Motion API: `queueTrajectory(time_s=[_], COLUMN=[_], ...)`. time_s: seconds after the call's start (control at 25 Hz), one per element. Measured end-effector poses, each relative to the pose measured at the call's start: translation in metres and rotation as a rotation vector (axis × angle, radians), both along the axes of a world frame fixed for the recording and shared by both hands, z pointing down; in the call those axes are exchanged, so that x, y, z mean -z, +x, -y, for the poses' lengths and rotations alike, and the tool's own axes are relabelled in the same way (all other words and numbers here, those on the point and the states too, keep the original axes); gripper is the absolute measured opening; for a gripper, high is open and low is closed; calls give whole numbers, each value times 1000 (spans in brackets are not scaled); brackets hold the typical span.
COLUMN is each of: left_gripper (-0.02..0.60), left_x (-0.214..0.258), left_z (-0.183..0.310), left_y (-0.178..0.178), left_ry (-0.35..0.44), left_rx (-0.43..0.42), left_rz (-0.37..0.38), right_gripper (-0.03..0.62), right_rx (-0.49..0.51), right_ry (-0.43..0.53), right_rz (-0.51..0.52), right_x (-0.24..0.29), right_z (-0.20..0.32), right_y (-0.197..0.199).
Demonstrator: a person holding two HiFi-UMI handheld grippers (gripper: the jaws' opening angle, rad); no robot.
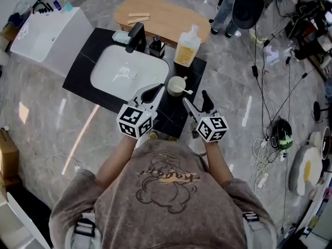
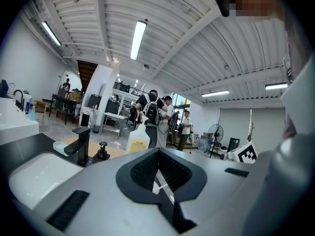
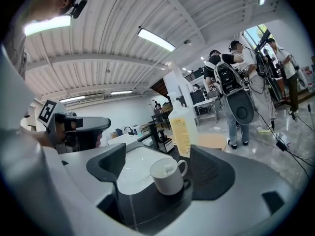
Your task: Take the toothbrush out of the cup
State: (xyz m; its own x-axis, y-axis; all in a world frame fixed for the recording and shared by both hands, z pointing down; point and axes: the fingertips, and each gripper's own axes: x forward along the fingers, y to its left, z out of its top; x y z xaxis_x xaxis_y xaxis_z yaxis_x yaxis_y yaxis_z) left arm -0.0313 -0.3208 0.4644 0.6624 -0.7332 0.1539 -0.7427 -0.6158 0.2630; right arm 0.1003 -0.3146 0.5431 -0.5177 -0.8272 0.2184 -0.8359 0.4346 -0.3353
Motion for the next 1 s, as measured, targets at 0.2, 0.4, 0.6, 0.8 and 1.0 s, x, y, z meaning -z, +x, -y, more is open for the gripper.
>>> queueTrajectory(time_s=[0.2,0.4,0.6,0.8,1.0], left_gripper=[21,21,21,21,21], left_x=[-5,-8,-10,-9,-9], left_z=[-1,-1,-1,-1,1], left_y=[-3,-10,-19,-32,-40], left_ry=[-4,-14,-15,-24,-26], left_rx=[15,44,80,122,147], left_rz=[18,21,28,24,31], right_gripper=[385,358,325,293,233], right_rx=[41,67,99,110,107], right_ry=[-28,-66,-104,-115,-111], right_rz=[-24,-49,-70,-85,-106], right_x=[-26,-52,-76,-86,-87], right_z=[10,21,28,35,39], right_y=[-9,-16,-22,-26,-27])
